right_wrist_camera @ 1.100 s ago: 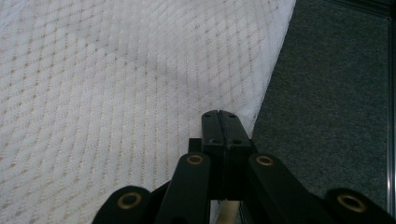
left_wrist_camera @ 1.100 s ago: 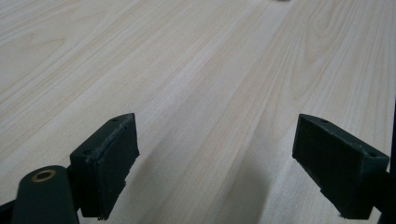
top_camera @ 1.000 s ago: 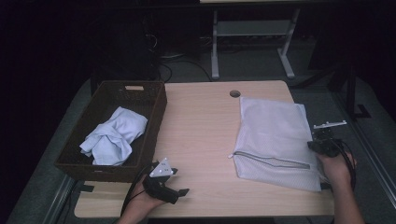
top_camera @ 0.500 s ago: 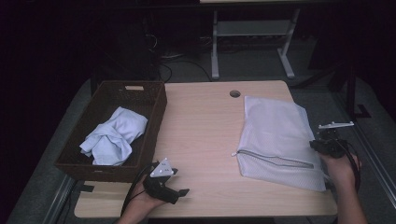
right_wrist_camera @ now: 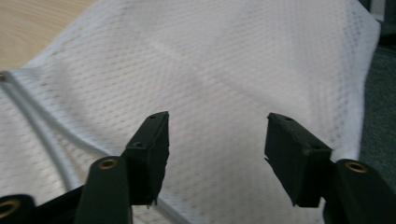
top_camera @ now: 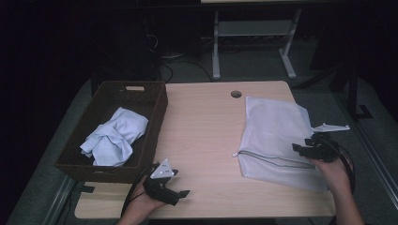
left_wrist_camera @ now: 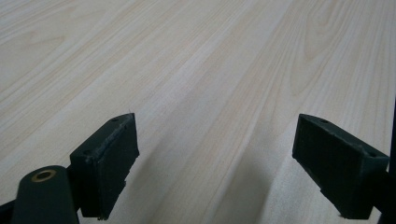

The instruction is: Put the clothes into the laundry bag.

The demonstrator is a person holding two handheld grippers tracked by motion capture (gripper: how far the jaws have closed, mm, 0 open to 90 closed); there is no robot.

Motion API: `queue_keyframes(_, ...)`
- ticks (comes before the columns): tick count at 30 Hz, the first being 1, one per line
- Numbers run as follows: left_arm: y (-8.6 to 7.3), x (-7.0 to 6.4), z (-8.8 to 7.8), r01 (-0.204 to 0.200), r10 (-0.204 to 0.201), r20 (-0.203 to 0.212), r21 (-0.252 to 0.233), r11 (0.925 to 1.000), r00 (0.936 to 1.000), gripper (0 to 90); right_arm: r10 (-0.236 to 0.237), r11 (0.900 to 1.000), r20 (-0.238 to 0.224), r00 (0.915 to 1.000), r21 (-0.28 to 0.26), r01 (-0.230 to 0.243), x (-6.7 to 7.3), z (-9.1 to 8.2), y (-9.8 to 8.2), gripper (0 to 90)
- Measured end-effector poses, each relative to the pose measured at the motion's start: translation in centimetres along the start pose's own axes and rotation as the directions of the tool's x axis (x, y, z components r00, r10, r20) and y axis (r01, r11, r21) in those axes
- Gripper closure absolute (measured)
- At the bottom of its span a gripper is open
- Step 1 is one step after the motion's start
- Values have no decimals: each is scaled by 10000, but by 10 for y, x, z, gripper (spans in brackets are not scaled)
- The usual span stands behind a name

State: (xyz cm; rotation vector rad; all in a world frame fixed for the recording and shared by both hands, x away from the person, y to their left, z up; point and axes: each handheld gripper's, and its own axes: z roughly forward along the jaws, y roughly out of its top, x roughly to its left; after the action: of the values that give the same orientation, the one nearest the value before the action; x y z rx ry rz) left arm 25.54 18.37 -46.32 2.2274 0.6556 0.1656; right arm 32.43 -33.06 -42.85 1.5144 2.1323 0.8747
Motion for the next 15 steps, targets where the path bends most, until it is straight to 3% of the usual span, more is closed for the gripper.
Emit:
queue_keyframes(2, 0, 0, 0, 3, -3, 1, -4, 10000, 10000, 140, -153, 9998, -13, 9999, -128, 153, 8, -2, 0, 337)
queue_keyframes(6, 0, -1, 0, -31, 31, -45, 9, 10000, 10000, 140, -342, 9990, -599, 9976, -299, 324, 22, -5, -1, 273)
queue_keyframes(10, 1, -1, 0, -99, 99, 28, 90, 9999, 9999, 141, -677, 9973, -1359, 9884, -377, 631, 38, -6, -3, 192)
queue_keyframes(15, 1, -3, 1, -47, 46, 110, 131, 9999, 9999, 148, -1365, 9900, -1827, 9736, -603, 1275, 60, -9, -6, 138)
